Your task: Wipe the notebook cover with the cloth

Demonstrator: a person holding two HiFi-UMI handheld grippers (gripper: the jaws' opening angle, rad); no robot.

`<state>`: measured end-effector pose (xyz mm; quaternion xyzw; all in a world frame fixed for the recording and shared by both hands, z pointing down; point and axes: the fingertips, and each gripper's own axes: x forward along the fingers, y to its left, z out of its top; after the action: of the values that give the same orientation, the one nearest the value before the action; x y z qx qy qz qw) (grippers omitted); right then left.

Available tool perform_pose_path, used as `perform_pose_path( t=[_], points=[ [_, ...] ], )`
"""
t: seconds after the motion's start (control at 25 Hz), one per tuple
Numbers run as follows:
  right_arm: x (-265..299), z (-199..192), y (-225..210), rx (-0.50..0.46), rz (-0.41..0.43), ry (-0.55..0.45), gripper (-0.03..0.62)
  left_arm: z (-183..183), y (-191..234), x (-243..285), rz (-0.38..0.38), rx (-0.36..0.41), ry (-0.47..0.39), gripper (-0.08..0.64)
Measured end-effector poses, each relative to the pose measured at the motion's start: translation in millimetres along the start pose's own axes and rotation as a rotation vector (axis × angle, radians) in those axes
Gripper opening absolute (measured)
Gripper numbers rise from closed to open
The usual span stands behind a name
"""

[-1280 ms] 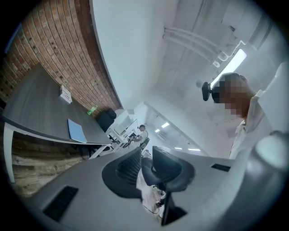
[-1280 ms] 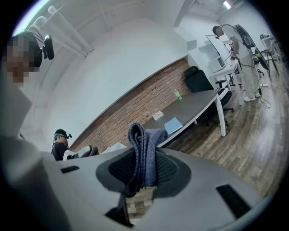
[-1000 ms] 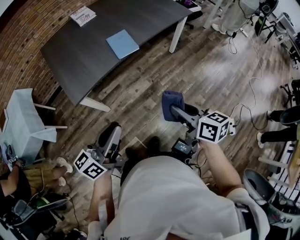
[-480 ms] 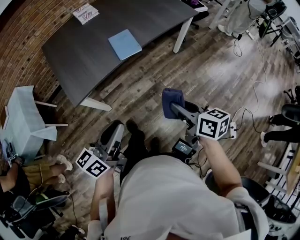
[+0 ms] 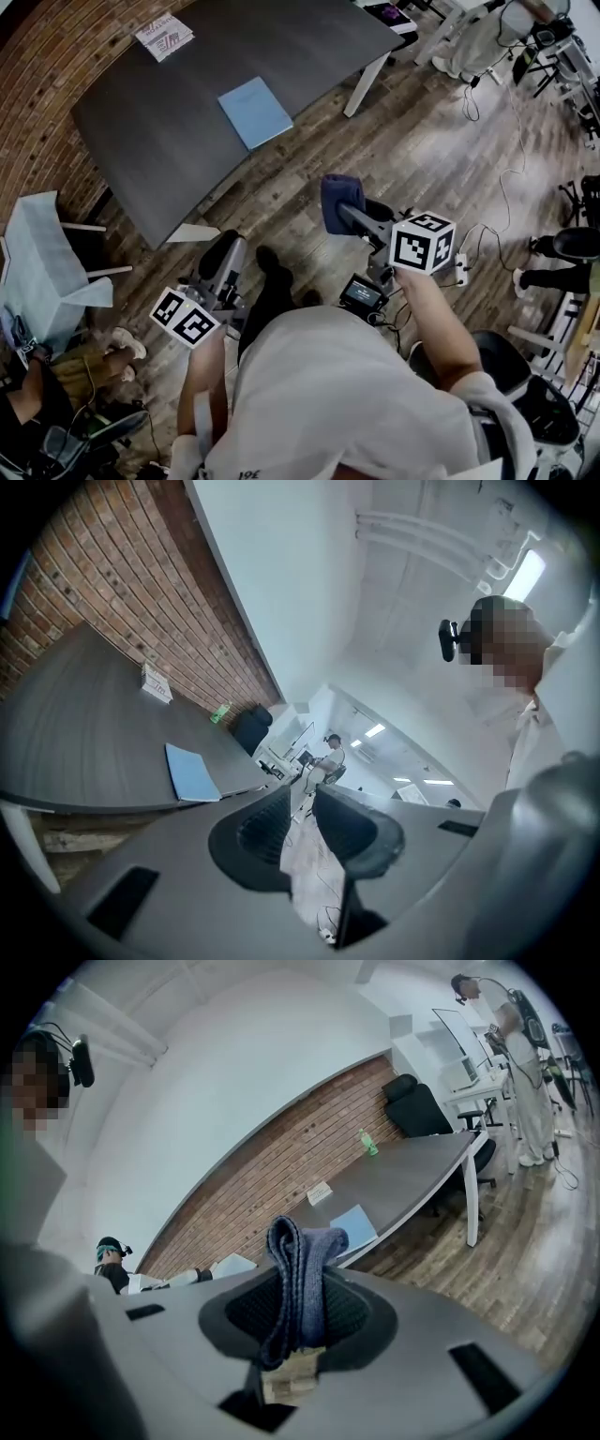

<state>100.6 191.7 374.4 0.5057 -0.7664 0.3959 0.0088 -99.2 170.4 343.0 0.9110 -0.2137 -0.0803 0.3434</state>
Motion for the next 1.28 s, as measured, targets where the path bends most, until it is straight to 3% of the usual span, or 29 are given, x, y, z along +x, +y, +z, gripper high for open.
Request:
perform_pose_path(
  t=[0.48,0.72,1.04,1.28],
  points=[
    [105,47,-18,0.007,-0.064,0.052,0.109,46,103,36,0.008,-0.014,0.100,0.097],
    [138,60,-27,-0.042,-0.073,0.111,0.109,45,133,51,0.039,0.008,0.151,0.117],
    [182,77,-63,-0.154,-0.021,0.264,0.109,14,161,80,0.179,0.053,0.223,0.129],
    [232,92,-87,-0.255,0.069,0.414,0.109,-19,188,113,0.311,-0.018,0.238,0.129]
  ],
)
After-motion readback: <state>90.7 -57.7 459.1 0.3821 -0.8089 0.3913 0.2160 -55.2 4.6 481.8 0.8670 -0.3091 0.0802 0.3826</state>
